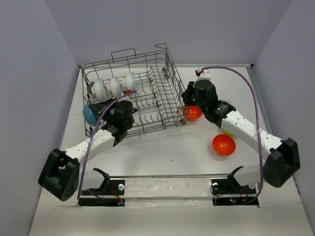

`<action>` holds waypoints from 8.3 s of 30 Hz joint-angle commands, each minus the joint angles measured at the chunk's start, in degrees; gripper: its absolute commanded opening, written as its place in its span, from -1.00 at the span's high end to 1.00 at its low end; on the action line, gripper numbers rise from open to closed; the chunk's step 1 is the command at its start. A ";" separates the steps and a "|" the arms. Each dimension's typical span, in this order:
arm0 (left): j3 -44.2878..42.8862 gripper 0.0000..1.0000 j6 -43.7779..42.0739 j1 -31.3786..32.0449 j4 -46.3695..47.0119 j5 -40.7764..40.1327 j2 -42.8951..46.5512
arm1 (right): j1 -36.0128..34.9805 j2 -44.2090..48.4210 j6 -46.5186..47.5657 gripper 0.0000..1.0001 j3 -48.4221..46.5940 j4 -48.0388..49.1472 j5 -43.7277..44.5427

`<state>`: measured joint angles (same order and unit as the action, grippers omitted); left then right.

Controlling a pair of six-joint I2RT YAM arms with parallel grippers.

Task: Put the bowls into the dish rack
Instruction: Insert the bowl into the dish rack.

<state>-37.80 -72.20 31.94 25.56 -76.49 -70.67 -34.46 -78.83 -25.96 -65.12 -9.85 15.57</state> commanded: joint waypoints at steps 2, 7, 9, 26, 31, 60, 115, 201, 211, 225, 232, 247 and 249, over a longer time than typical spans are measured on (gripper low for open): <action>1.68 1.00 -3.12 0.84 3.09 1.08 2.21 | 0.71 -1.24 -5.16 0.99 4.04 -4.92 0.69; 3.43 1.00 -4.79 1.19 4.32 1.78 2.30 | 0.71 -0.89 -5.07 0.99 4.21 -4.74 1.04; 3.96 1.00 -5.58 1.63 5.46 2.04 2.21 | 0.71 -0.71 -5.07 0.99 4.39 -4.66 0.95; 3.61 1.00 -7.34 2.51 7.40 2.31 -2.80 | 0.71 -0.98 -5.16 0.99 5.18 -4.04 0.69; 3.35 1.00 -7.16 2.51 7.40 2.31 -4.12 | 0.71 -0.98 -5.25 0.99 5.18 -3.87 0.42; 1.51 1.00 -2.07 1.37 1.44 -1.38 -6.85 | 0.71 -1.42 -4.89 0.99 5.97 -3.42 0.51; -2.28 1.00 20.17 -0.39 -25.47 -2.61 -0.34 | 0.71 -1.51 -4.63 0.95 4.04 -4.83 1.13; -3.41 1.00 27.28 2.60 -30.30 1.69 -0.34 | 0.18 -1.33 -1.20 0.29 -14.77 -8.87 -14.70; -7.02 1.00 33.53 3.04 -35.84 3.71 -5.35 | -0.35 0.69 0.37 0.24 -15.03 -11.51 -3.64; -7.64 1.00 34.06 3.12 -36.37 4.33 -5.79 | -0.35 -0.10 2.22 0.12 -13.01 -12.83 9.39; -7.55 1.00 34.06 3.21 -36.20 4.51 -5.61 | -0.35 -1.06 1.43 0.15 -10.03 -11.86 6.49; -7.55 1.00 34.06 3.30 -36.11 4.68 -6.40 | -0.35 -0.45 0.47 0.98 -4.58 -9.75 2.71; -7.72 1.00 34.23 3.30 -36.11 4.59 -6.58 | -0.35 -0.36 0.47 0.99 -4.14 -9.58 2.62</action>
<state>-43.92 -38.96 34.92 -9.43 -71.90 -77.12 -34.59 -79.50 -23.05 -71.11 -19.99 17.28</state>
